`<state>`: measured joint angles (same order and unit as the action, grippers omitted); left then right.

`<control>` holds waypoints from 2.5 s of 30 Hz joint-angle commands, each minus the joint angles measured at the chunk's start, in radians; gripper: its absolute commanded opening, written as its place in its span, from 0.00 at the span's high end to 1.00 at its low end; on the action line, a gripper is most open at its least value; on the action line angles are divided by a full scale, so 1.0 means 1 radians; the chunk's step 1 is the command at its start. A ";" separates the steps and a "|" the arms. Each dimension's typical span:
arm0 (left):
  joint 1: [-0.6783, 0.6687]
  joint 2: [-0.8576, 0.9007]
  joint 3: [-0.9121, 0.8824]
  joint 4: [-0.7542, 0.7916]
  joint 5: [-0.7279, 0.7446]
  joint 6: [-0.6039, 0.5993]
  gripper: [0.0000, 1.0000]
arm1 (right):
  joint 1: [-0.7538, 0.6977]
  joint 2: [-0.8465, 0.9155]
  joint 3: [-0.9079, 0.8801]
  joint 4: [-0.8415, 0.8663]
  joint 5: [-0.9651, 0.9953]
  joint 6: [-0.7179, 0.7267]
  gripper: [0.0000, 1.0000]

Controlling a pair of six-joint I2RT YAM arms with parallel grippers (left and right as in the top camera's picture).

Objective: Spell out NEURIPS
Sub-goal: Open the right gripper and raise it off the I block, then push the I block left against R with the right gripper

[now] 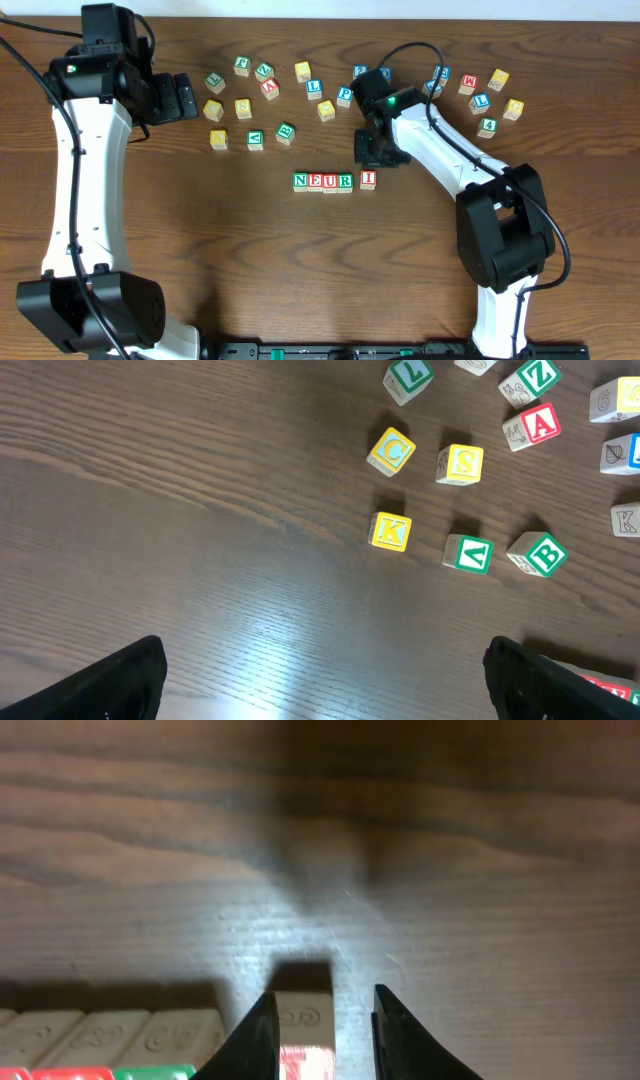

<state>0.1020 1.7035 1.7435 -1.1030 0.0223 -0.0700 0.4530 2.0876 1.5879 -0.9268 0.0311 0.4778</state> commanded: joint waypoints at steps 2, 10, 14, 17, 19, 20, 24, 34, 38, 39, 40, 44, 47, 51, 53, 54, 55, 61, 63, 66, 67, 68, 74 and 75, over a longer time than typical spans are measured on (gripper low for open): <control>0.004 -0.011 0.010 -0.004 -0.012 0.013 0.00 | 0.006 -0.011 -0.048 0.030 0.021 -0.008 0.76; 0.004 -0.011 0.010 -0.004 -0.012 0.013 0.00 | 0.006 -0.011 -0.066 0.030 -0.005 -0.008 0.77; 0.004 -0.011 0.010 -0.004 -0.012 0.013 0.00 | 0.006 -0.011 -0.066 0.033 -0.008 -0.008 0.77; 0.004 -0.011 0.010 -0.004 -0.012 0.013 0.00 | -0.002 -0.011 -0.061 0.043 -0.008 -0.008 0.77; 0.004 -0.011 0.010 -0.004 -0.012 0.013 0.00 | -0.011 -0.012 -0.052 0.035 -0.007 -0.008 0.76; 0.004 -0.011 0.010 -0.004 -0.012 0.013 0.00 | -0.019 -0.012 -0.047 0.027 -0.007 -0.008 0.76; 0.004 -0.011 0.010 -0.004 -0.012 0.013 0.00 | -0.059 -0.013 -0.041 -0.009 -0.007 0.029 0.75; 0.004 -0.011 0.010 -0.004 -0.012 0.013 0.00 | -0.078 -0.008 -0.051 -0.053 -0.029 0.042 0.78; 0.004 -0.011 0.010 -0.004 -0.012 0.013 0.00 | -0.063 -0.007 -0.061 -0.054 -0.042 0.030 0.79; 0.004 -0.011 0.010 -0.004 -0.012 0.013 0.00 | -0.058 -0.007 -0.064 -0.054 -0.042 0.030 0.79; 0.004 -0.011 0.010 -0.004 -0.012 0.013 0.00 | -0.052 -0.007 -0.067 -0.054 -0.042 0.030 0.79; 0.004 -0.011 0.010 -0.004 -0.012 0.013 0.00 | -0.034 -0.007 -0.078 -0.045 -0.042 0.030 0.79; 0.004 -0.011 0.010 -0.004 -0.012 0.013 0.00 | -0.031 -0.007 -0.078 -0.030 -0.042 0.023 0.80; 0.004 -0.011 0.010 -0.004 -0.012 0.013 0.00 | -0.028 -0.007 -0.078 -0.016 -0.042 0.008 0.79; 0.004 -0.011 0.010 -0.004 -0.012 0.013 0.00 | -0.024 -0.007 -0.078 -0.006 -0.043 -0.001 0.79; 0.004 -0.011 0.010 -0.004 -0.012 0.013 0.00 | -0.023 -0.007 -0.078 -0.003 -0.046 -0.001 0.79; 0.004 -0.011 0.010 -0.004 -0.012 0.013 0.00 | -0.022 -0.007 -0.078 -0.002 -0.046 -0.001 0.79; 0.004 -0.011 0.010 -0.004 -0.012 0.013 0.00 | -0.008 -0.007 -0.078 -0.008 -0.047 0.000 0.79; 0.004 -0.011 0.010 -0.004 -0.012 0.013 0.00 | -0.001 -0.007 -0.079 -0.031 -0.047 0.036 0.79; 0.004 -0.011 0.010 -0.004 -0.012 0.013 0.00 | 0.003 -0.007 -0.082 -0.038 -0.049 0.042 0.77; 0.004 -0.011 0.010 -0.004 -0.012 0.013 0.00 | 0.005 -0.007 -0.085 -0.037 -0.049 0.042 0.77; 0.004 -0.011 0.010 -0.004 -0.012 0.013 0.00 | 0.006 -0.007 -0.086 -0.037 -0.049 0.042 0.77; 0.004 -0.011 0.010 -0.004 -0.012 0.013 0.00 | 0.007 -0.007 -0.088 -0.022 -0.049 0.042 0.78; 0.004 -0.011 0.010 -0.004 -0.012 0.013 0.00 | 0.007 -0.007 -0.088 -0.016 -0.049 0.042 0.78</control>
<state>0.1020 1.7035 1.7435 -1.1030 0.0223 -0.0700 0.4503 2.0876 1.5059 -0.9516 -0.0128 0.5022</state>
